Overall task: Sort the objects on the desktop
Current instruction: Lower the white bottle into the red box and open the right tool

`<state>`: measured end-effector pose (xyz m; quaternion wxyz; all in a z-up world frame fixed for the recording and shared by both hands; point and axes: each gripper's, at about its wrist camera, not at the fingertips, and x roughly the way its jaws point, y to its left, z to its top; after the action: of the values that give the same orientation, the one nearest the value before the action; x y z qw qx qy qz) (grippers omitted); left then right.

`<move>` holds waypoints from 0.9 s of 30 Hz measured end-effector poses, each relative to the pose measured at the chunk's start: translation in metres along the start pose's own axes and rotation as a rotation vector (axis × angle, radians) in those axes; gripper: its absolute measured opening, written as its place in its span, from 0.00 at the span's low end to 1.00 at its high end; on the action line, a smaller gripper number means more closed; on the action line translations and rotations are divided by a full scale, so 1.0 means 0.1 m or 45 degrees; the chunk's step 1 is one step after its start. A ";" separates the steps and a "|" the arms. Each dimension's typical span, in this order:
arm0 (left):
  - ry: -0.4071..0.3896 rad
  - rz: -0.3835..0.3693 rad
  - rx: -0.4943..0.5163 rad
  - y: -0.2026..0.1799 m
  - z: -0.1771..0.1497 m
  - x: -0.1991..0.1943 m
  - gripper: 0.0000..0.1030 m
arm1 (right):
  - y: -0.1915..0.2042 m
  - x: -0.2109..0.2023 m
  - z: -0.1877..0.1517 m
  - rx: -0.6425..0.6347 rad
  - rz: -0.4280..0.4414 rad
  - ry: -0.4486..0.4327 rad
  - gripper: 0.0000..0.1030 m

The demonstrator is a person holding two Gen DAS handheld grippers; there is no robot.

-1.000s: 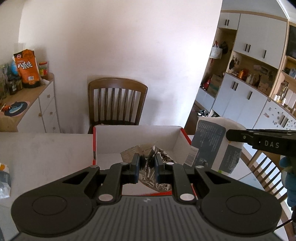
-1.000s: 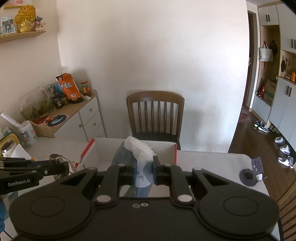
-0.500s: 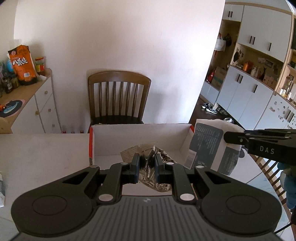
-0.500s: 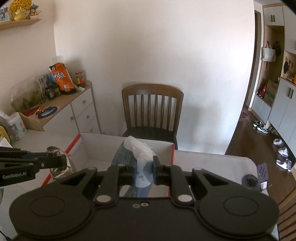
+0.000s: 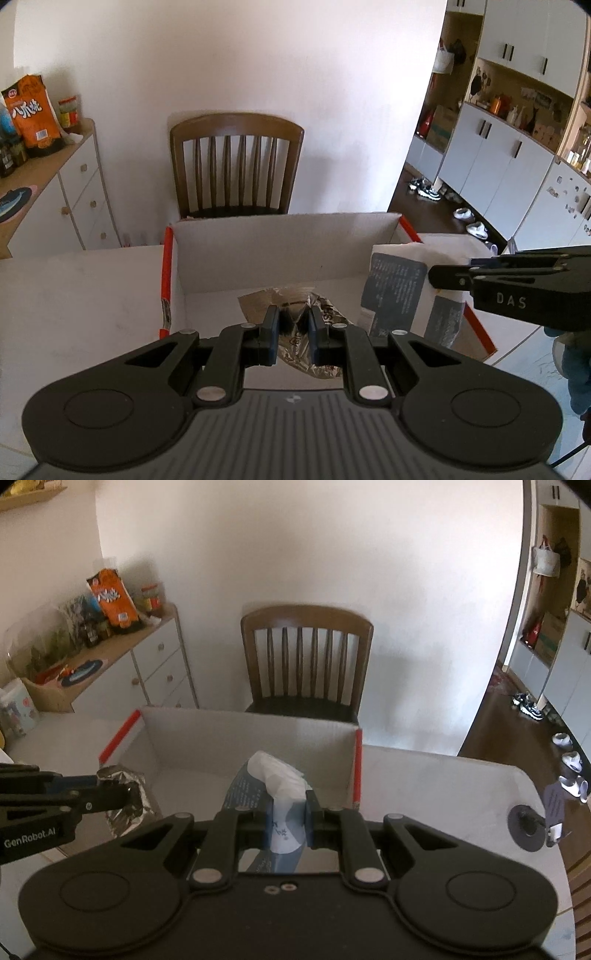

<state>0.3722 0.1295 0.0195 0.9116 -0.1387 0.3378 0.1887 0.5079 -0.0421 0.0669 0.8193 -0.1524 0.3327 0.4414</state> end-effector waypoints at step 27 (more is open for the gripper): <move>0.156 0.004 -0.020 0.12 -0.21 0.39 0.14 | 0.12 0.43 -0.16 -0.074 0.046 0.125 0.16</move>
<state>0.3818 0.1421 -0.0236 0.8879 -0.1566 0.3915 0.1838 0.5081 -0.0179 0.0265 0.7891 -0.1914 0.3624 0.4575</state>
